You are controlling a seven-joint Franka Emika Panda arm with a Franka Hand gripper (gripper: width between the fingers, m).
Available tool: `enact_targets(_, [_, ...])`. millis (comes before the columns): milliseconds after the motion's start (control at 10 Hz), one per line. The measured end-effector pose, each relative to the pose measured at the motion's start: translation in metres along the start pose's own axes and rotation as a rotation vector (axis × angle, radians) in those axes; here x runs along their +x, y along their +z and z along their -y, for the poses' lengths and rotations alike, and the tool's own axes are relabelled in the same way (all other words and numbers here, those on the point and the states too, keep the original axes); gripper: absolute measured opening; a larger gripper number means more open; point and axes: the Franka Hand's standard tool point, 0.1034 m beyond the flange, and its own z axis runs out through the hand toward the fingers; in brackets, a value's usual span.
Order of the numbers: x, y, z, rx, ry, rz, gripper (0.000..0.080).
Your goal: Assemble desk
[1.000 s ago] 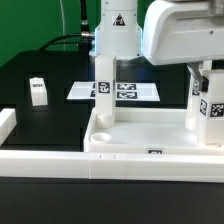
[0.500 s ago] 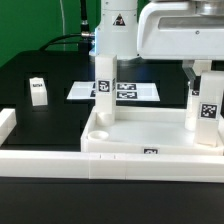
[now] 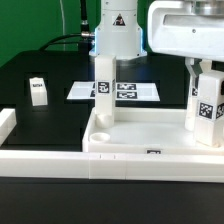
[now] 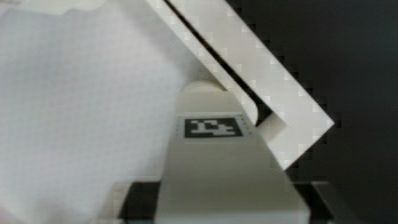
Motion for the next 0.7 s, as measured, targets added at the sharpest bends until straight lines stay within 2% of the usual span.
enact_targets(400, [-0.0013, 0.0005, 0.0013, 0.004, 0.264, 0.002, 0.0290])
enact_targets(500, [-0.0011, 0.0011, 0.0016, 0.012, 0.323, 0.000, 0.0290])
enact_targets(700, [-0.0043, 0.0034, 0.0003, 0.067, 0.538, -0.022, 0.0290])
